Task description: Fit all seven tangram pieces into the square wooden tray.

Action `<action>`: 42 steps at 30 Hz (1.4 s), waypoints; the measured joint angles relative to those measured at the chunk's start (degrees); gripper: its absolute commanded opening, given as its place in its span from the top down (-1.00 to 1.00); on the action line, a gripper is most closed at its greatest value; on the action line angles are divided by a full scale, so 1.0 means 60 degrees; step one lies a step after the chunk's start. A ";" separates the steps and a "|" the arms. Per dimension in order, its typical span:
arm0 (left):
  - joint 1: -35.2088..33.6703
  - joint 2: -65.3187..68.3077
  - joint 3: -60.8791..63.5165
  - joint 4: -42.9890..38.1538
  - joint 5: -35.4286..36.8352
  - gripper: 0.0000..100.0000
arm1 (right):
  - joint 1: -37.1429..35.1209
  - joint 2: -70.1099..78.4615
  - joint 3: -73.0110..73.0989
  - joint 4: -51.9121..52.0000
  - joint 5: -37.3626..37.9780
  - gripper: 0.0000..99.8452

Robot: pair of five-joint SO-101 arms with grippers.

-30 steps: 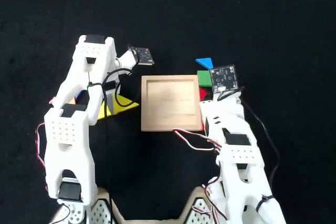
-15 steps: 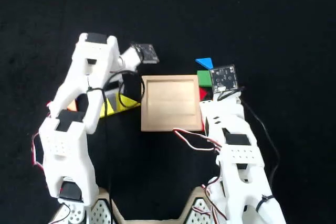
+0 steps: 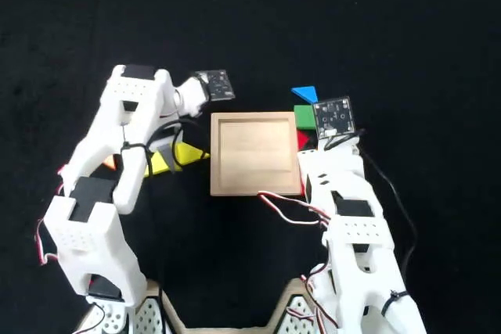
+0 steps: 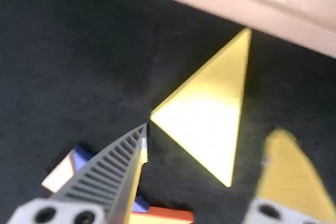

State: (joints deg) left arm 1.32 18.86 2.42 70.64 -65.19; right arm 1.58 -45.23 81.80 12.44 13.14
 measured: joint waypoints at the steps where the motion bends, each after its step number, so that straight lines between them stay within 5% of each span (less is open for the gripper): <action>1: -0.0073 0.0000 0.0015 -0.0103 -0.0073 0.22 | 0.0000 0.0000 0.0000 0.0000 0.0000 0.82; 11: -0.0117 0.0982 0.0015 -0.0996 -0.1245 0.23 | 0.0000 0.0000 0.0000 0.0000 0.0000 0.82; 28: -0.0103 0.1832 -0.0117 -0.1846 -0.0703 0.23 | 0.0000 0.0000 0.0000 0.0000 0.0000 0.82; 35: -0.0103 0.1919 -0.0205 -0.1802 -0.0410 0.60 | 0.0000 0.0000 0.0000 0.0000 0.0000 0.82; 42: -0.0073 0.1949 -0.0205 -0.1568 -0.0381 0.56 | 0.0000 0.0000 0.0000 0.0000 0.0000 0.82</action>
State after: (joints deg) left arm 0.88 30.55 1.19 61.23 -67.47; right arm 1.58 -45.23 81.80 12.44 13.14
